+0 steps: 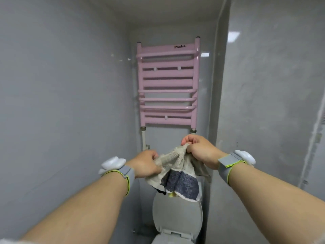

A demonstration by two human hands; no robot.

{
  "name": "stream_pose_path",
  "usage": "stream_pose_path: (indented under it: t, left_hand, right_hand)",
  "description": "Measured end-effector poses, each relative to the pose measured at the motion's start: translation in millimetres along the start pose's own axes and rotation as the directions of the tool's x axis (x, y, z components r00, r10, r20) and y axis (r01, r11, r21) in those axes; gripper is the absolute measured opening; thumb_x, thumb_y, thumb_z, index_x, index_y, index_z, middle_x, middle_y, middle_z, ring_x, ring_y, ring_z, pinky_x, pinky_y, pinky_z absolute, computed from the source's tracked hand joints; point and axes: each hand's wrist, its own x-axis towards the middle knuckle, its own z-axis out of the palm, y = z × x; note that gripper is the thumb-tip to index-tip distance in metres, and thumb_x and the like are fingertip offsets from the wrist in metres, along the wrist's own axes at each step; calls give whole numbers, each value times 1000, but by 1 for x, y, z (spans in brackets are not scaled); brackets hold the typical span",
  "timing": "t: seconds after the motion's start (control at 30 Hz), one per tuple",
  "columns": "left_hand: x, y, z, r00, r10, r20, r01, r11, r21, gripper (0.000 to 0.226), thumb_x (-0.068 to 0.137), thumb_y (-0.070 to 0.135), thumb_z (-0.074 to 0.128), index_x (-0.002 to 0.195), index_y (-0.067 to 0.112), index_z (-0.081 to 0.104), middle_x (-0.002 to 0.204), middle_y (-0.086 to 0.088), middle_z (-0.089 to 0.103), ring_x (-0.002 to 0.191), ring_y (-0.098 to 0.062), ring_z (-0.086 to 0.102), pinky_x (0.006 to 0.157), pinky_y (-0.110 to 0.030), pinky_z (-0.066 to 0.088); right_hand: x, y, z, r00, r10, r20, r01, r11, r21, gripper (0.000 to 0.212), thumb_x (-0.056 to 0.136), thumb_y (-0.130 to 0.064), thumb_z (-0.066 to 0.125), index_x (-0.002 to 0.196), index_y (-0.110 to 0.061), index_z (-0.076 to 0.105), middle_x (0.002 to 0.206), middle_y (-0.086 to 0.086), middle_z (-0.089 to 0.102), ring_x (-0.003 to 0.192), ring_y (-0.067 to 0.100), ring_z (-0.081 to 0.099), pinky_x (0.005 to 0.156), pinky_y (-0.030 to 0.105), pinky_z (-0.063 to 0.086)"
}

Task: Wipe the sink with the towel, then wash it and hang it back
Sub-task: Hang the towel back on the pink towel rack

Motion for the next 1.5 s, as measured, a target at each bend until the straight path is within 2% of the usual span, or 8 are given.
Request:
stream_pose_path:
  t: [0.17,0.33,0.57,0.77,0.9,1.2,1.37,1.5]
  left_hand:
    - [68,17,-28,992,16,-127,38,912,408,17,82,12,59,99,9,62,96,-9,64,87,-30,60,67,-28,45]
    - [147,47,-63,879,44,-474,30,989,148,9,81,19,60,90,18,61,95,-7,66,89,-32,60,71,-29,46]
    - [228,66,-86,785,-30,-619,-176,947,-269,5,83,16,61,84,21,60,85,-5,68,82,-29,64,69,-30,49]
    - [290,69,-108,715,91,-693,-253,958,-135,11,92,21,54,95,14,62,99,-16,69,96,-35,63,80,-37,50]
    - [326,64,-126,731,185,-657,-280,959,-42,20,99,21,46,115,12,55,109,-16,65,102,-36,59,85,-38,47]
    - [404,47,-177,716,489,-498,-515,852,95,11,95,20,52,103,17,60,94,-5,65,91,-30,60,75,-30,48]
    - [433,40,-204,696,611,-378,-526,792,310,18,95,30,56,109,18,58,98,-6,65,87,-28,60,70,-32,50]
    - [451,48,-216,776,574,-260,-441,789,427,26,88,23,59,114,23,55,109,-4,64,97,-28,61,76,-34,54]
  right_hand:
    - [65,23,-25,1000,22,21,-18,987,-159,27,82,-5,65,105,-18,64,76,-3,51,62,11,47,46,12,36]
    - [150,23,-35,993,75,87,-49,963,-265,13,83,-24,71,91,-22,61,78,5,56,64,24,53,54,32,47]
    - [223,6,-39,999,-4,51,21,939,-342,18,87,-30,63,75,-20,53,78,2,57,66,17,50,59,24,43]
    - [274,-16,-37,999,-48,8,48,935,-352,19,89,-20,59,102,-9,67,80,2,64,66,15,56,50,14,46]
    - [304,-28,-27,999,-36,-30,26,958,-285,29,88,-22,62,109,-2,61,87,9,62,75,21,54,66,32,46]
    - [389,-61,-4,909,-291,-298,206,936,-284,24,91,-36,62,103,-17,71,94,6,72,90,24,66,88,44,55]
    - [426,-69,-12,864,-308,-398,140,907,-398,23,92,-32,59,95,-13,72,95,9,73,95,31,65,88,43,53]
    - [450,-71,-21,837,-346,-425,141,886,-442,27,93,-37,53,90,-15,69,91,9,72,91,34,65,81,44,55]
